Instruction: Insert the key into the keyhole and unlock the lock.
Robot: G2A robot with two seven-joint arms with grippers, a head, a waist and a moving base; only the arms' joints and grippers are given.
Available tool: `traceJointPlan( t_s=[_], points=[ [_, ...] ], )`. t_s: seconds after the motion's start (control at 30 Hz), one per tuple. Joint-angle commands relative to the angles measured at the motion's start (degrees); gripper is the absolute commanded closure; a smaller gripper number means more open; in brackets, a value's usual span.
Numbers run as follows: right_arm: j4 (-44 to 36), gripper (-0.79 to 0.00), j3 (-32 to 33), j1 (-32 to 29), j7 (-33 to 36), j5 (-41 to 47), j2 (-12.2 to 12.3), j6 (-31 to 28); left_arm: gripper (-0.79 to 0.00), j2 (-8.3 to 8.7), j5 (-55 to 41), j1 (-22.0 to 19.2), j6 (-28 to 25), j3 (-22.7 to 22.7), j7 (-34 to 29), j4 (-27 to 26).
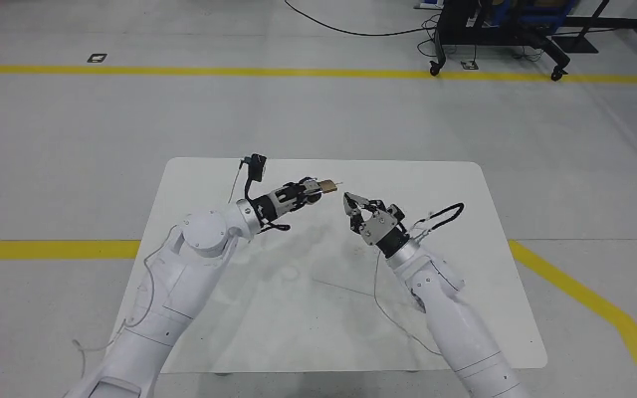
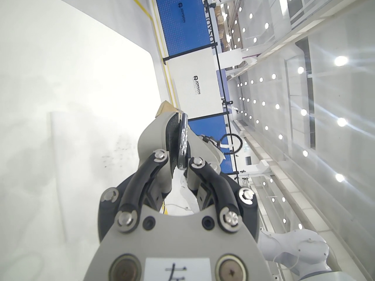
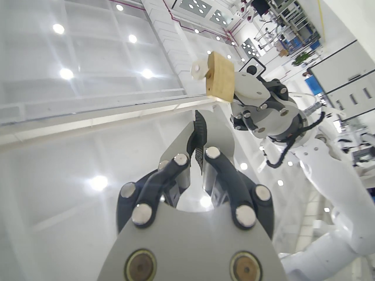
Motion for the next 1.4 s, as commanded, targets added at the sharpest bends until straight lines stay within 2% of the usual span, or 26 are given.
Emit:
traceJointPlan(
  t_s=[0.0,0.17,0.33,0.47,0.6,0.8,0.87,1.0,1.07,1.23,1.37],
  points=[
    [-1.3,-0.785,0.6,-0.3,0.3,-5.0,0.4,-1.1,0.000,0.00,-0.7,0.2,0.5,-0.5,0.6,0.0],
    [-7.2,-0.785,5.4,-3.2,1.7,-18.3,1.9,-4.6,0.000,0.15,2.0,0.1,2.1,-0.3,-0.2,-0.8],
    [-14.5,-0.785,14.3,-8.7,1.7,-30.2,3.7,-7.5,0.000,0.09,10.0,-1.7,4.4,4.0,-6.2,-3.6],
    [-14.5,-0.785,14.3,-8.7,1.7,-30.2,3.7,-7.5,0.000,-0.32,17.1,-4.7,6.9,9.3,-13.1,-5.4],
    [-14.5,-0.785,14.3,-8.7,1.7,-30.2,3.7,-7.5,0.000,-1.11,22.1,-8.7,8.1,14.4,-19.6,-5.0],
    [-14.5,-0.785,14.3,-8.7,1.7,-30.2,3.7,-7.5,0.000,-3.04,24.6,-13.8,6.8,21.3,-26.8,0.9],
    [-14.5,-0.785,14.3,-8.7,1.7,-30.2,3.7,-7.5,-0.182,-3.64,28.9,-15.7,6.9,23.9,-27.8,3.0],
    [-14.5,-0.785,14.3,-8.7,1.7,-30.2,3.7,-7.5,-0.416,-4.58,31.7,-17.6,8.0,26.1,-27.9,5.7],
    [-14.5,-0.785,14.3,-8.7,1.7,-30.2,3.7,-7.5,-0.785,-4.71,32.5,-18.0,8.6,26.3,-28.1,6.5],
    [-14.5,-0.785,14.3,-8.7,1.7,-30.2,3.7,-7.5,-0.785,-4.17,32.3,-18.3,11.4,23.6,-28.0,6.8],
    [-14.5,-0.785,14.3,-8.7,1.7,-30.2,3.7,-7.5,-0.785,-3.12,26.4,-16.6,12.9,16.7,-21.9,5.0]
  ],
)
